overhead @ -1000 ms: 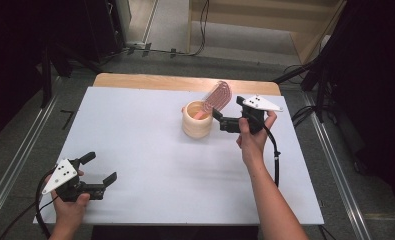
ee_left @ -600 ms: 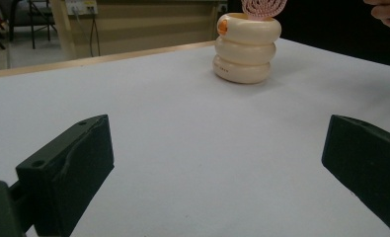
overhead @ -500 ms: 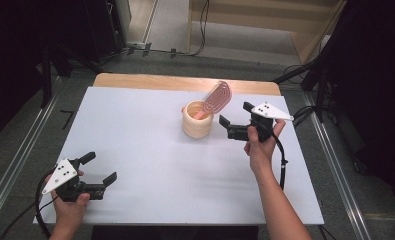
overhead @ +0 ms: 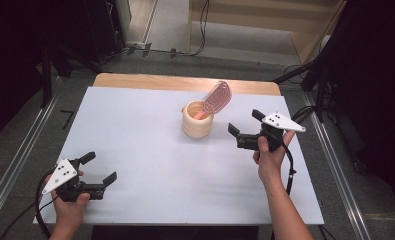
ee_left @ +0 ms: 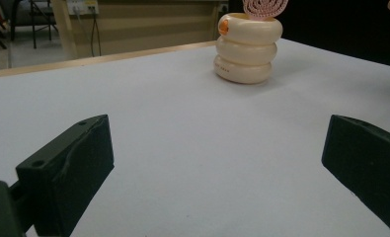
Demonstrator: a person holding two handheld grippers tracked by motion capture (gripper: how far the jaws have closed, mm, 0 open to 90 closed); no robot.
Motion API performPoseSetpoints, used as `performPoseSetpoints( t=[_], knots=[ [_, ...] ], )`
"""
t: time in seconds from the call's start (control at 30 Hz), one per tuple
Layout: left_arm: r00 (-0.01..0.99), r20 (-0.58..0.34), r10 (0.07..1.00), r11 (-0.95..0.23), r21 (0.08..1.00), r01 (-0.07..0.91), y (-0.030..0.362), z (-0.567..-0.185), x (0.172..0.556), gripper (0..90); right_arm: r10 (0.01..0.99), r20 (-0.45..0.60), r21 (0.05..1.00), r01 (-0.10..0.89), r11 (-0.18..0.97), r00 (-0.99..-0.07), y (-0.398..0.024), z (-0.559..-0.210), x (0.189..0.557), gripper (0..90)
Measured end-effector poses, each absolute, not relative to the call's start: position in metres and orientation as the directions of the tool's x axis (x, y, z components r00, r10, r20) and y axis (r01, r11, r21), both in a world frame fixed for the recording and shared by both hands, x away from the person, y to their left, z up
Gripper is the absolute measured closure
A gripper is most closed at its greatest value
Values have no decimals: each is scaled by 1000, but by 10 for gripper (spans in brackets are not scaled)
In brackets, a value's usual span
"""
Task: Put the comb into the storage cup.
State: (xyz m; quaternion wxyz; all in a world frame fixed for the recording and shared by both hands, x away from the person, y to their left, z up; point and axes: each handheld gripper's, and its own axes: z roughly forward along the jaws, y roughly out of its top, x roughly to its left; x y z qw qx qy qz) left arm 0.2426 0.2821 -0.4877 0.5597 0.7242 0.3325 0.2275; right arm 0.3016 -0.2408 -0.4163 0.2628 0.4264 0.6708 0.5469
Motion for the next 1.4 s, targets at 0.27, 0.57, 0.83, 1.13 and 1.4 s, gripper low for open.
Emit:
performPoseSetpoints(
  t=[0.27, 0.57, 0.83, 1.13, 1.4],
  knots=[
    [675, -42, 737, -153, 962, 227, 282, -488, 242, 0, 860, 111, 956, 289, 44, -498, -247, -425, 290, 0],
    [674, -41, 738, -155, 961, 228, 282, -488, 242, 0, 862, 120, 955, 295, 35, -492, -254, -433, 279, 0],
    [674, -38, 738, -157, 961, 227, 282, -487, 242, 0, 860, 113, 955, 294, 45, -498, -258, -440, 270, 0],
    [674, -38, 738, -157, 961, 227, 282, -488, 242, 0, 860, 116, 954, 296, 42, -497, -265, -449, 258, 0],
    [672, -38, 739, -157, 961, 228, 282, -488, 242, 0, 863, 111, 951, 304, 51, -492, -276, -458, 248, 0]
  ],
)
